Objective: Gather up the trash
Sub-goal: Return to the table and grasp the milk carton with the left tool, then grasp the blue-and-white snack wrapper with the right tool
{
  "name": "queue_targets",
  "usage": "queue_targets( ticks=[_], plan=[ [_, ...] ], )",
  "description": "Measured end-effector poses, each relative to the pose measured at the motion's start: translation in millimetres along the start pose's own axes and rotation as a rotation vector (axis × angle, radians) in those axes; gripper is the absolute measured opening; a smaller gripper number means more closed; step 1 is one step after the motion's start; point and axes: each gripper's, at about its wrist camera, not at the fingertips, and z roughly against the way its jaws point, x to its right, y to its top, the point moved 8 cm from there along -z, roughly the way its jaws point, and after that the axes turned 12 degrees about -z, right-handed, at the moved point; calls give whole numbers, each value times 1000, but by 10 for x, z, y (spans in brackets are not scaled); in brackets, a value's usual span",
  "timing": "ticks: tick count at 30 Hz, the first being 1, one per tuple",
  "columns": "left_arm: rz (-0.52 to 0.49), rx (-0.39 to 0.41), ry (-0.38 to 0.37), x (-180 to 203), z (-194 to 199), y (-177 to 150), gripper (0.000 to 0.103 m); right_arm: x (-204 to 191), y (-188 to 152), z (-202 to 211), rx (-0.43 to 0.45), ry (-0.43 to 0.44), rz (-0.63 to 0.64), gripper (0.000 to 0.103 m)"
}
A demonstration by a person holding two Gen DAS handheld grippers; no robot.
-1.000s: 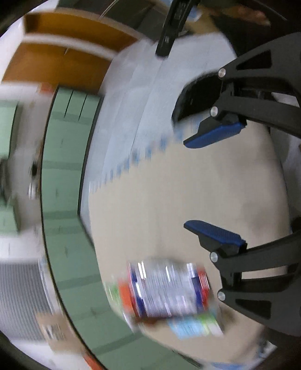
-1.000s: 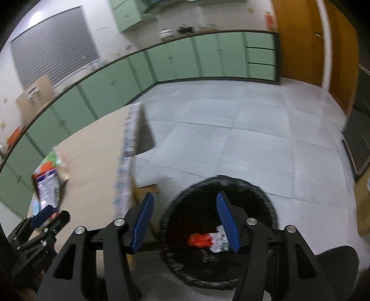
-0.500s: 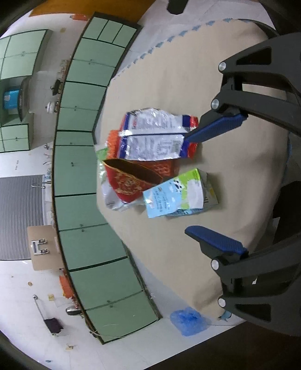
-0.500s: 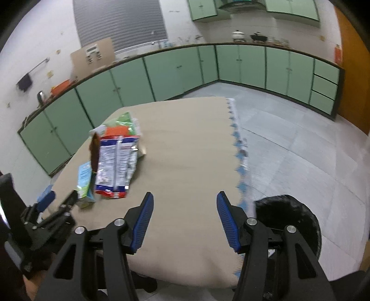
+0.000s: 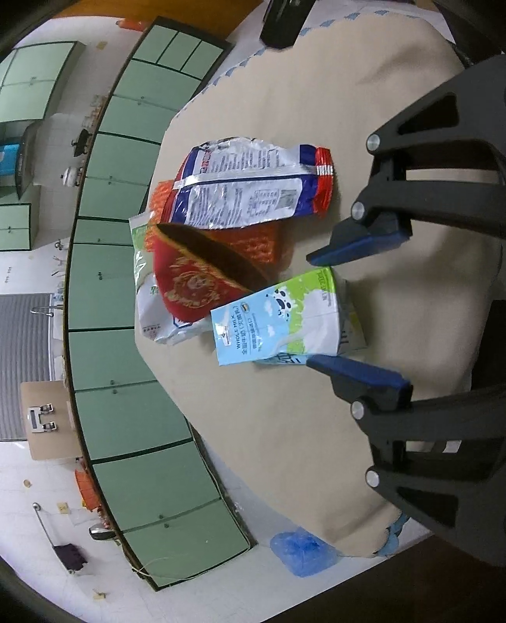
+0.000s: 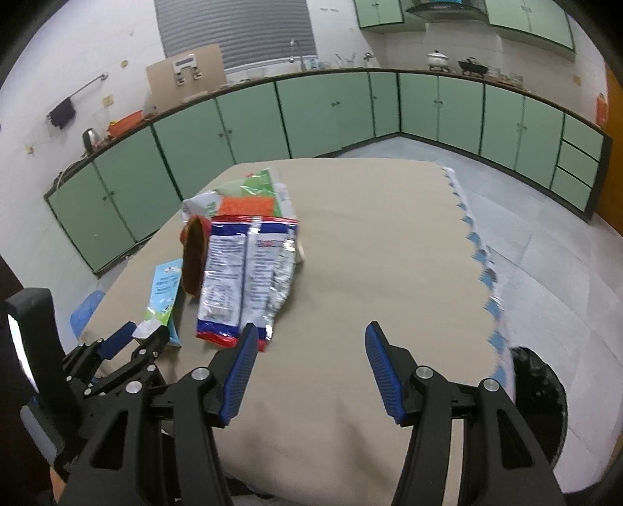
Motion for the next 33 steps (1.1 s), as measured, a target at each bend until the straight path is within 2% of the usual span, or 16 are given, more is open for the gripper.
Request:
queue_targets(
  ticks=[5, 11, 18, 19, 21, 23, 28, 31, 32, 33],
  plan=[
    [-13, 62, 15, -70, 177, 88, 45, -191, 12, -214, -10, 25, 3, 57],
    [-9, 73, -7, -212, 206, 89, 44, -475, -112, -386, -31, 35, 26, 58],
    [3, 96, -26, -481, 222, 90, 44, -597, -263, -602, -47, -1, 23, 74],
    [6, 99, -27, -511, 225, 86, 44, -611, -287, -630, -47, -12, 24, 81],
    [15, 105, -31, -569, 232, 81, 44, -643, -312, -676, -35, -40, 34, 88],
    [25, 107, -38, -621, 225, 73, 44, -657, -323, -713, -32, -57, 39, 90],
    [31, 113, -60, -638, 206, 65, 44, -610, -334, -886, -52, -93, 18, 89],
    [31, 115, -67, -636, 193, 65, 44, -568, -321, -955, -80, -87, -2, 66],
    [32, 114, -68, -638, 187, 60, 44, -558, -296, -929, -68, -84, -6, 64],
    [33, 113, -69, -639, 181, 59, 44, -551, -284, -908, -62, -80, -7, 57]
  ],
)
